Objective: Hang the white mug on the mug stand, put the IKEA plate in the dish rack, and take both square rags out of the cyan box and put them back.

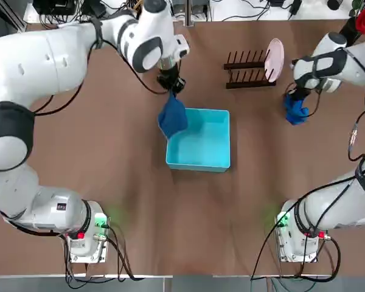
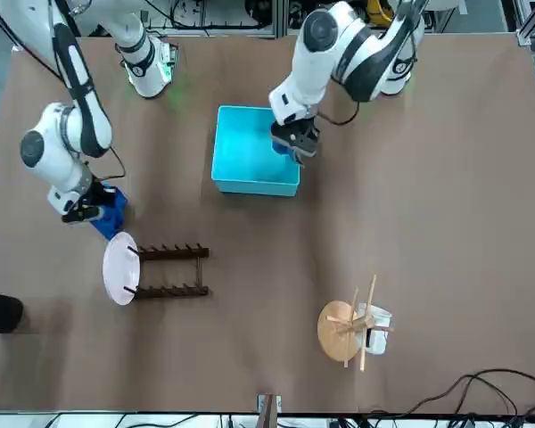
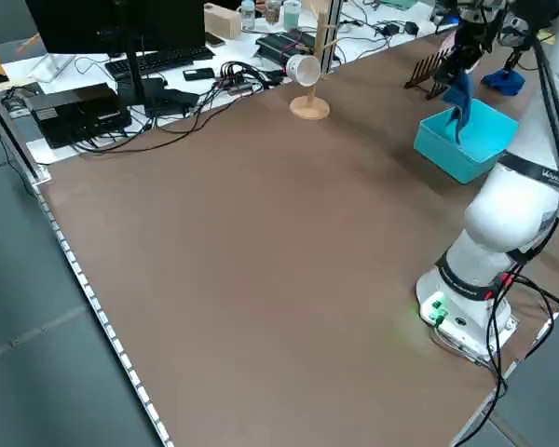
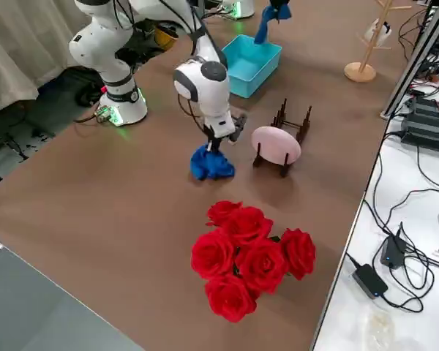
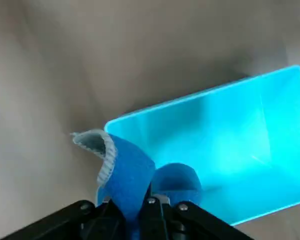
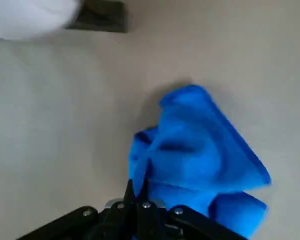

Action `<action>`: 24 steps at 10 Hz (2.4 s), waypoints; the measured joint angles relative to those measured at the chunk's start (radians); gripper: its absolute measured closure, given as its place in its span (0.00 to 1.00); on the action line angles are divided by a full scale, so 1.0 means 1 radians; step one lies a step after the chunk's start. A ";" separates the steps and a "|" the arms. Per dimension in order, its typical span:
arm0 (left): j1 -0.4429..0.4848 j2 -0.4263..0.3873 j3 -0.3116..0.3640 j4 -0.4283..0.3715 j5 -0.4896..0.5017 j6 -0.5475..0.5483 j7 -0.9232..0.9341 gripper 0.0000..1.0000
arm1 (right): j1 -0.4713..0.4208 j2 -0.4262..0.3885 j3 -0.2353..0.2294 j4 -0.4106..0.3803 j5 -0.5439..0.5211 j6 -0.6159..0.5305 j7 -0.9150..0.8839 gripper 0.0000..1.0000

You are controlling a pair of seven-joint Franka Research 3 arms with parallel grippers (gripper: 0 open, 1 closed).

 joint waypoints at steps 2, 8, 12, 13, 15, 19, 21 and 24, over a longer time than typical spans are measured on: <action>-0.043 0.085 0.000 0.002 0.087 0.061 -0.094 0.93 | 0.155 0.005 0.004 -0.001 0.039 0.032 0.175 0.98; -0.074 0.238 -0.001 0.035 0.157 0.077 -0.213 0.50 | 0.341 0.039 -0.010 -0.001 0.046 0.097 0.437 0.98; -0.056 0.188 0.016 0.088 0.169 -0.007 -0.203 0.00 | 0.033 0.040 -0.025 -0.001 0.047 0.080 -0.033 0.98; -0.055 0.148 0.051 0.120 0.169 -0.061 -0.164 0.00 | -0.030 0.040 -0.027 0.001 0.047 0.051 -0.130 0.98; -0.050 0.069 0.153 0.203 0.169 -0.169 -0.082 0.00 | -0.079 0.014 -0.027 0.037 0.047 -0.047 -0.213 0.98; -0.045 -0.026 0.429 0.324 0.054 -0.287 0.098 0.00 | -0.071 -0.165 -0.016 0.318 0.047 -0.567 -0.062 0.98; -0.041 -0.053 0.575 0.367 -0.027 -0.307 0.256 0.00 | -0.026 -0.189 -0.007 0.500 0.047 -0.810 0.111 0.98; 0.007 -0.116 0.713 0.386 -0.048 -0.367 0.488 0.00 | 0.114 -0.188 0.000 0.631 0.047 -0.936 0.400 0.98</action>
